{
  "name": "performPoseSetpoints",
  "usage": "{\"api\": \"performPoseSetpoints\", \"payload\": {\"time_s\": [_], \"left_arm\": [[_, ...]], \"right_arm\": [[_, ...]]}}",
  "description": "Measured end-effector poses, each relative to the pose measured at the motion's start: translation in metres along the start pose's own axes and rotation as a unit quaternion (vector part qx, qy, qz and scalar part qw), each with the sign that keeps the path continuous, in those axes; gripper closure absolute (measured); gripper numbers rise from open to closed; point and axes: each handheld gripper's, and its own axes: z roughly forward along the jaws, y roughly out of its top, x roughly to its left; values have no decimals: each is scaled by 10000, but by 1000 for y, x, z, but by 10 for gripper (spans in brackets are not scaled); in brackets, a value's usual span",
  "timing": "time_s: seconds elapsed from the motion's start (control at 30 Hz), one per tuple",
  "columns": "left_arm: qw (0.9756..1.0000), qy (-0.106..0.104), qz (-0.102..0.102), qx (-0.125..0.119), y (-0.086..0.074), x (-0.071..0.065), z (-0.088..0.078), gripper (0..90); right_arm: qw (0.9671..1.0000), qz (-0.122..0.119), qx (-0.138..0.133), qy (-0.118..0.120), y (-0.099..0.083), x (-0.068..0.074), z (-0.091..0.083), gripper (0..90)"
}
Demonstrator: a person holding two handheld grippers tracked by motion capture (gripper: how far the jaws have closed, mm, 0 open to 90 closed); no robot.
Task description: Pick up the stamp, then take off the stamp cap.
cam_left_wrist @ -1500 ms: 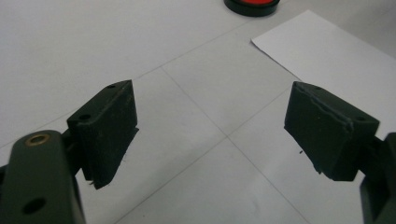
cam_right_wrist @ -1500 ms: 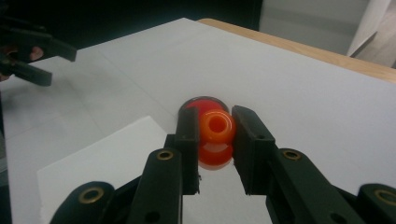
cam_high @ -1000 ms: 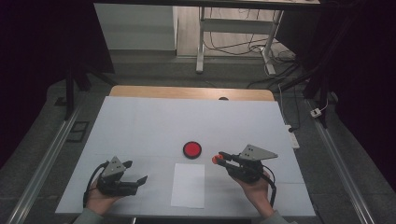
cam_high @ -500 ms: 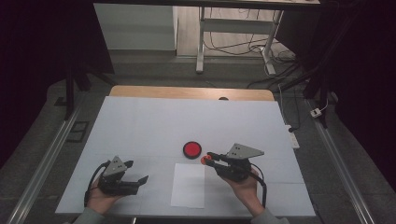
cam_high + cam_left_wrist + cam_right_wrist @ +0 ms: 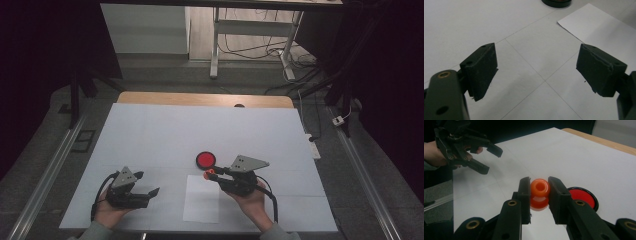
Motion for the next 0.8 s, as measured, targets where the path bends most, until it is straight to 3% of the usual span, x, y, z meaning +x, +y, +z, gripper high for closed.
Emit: {"api": "performPoseSetpoints", "payload": {"time_s": [0.53, 0.8], "left_arm": [[10000, 25, 38, -24, 2, 0, 0, 176], [9995, -28, 286, -112, 10, -8, 1, 184]], "right_arm": [[10000, -1, -51, -9, 2, -1, -3, 724], [10000, 8, -96, -20, 2, -1, -5, 724]]}}
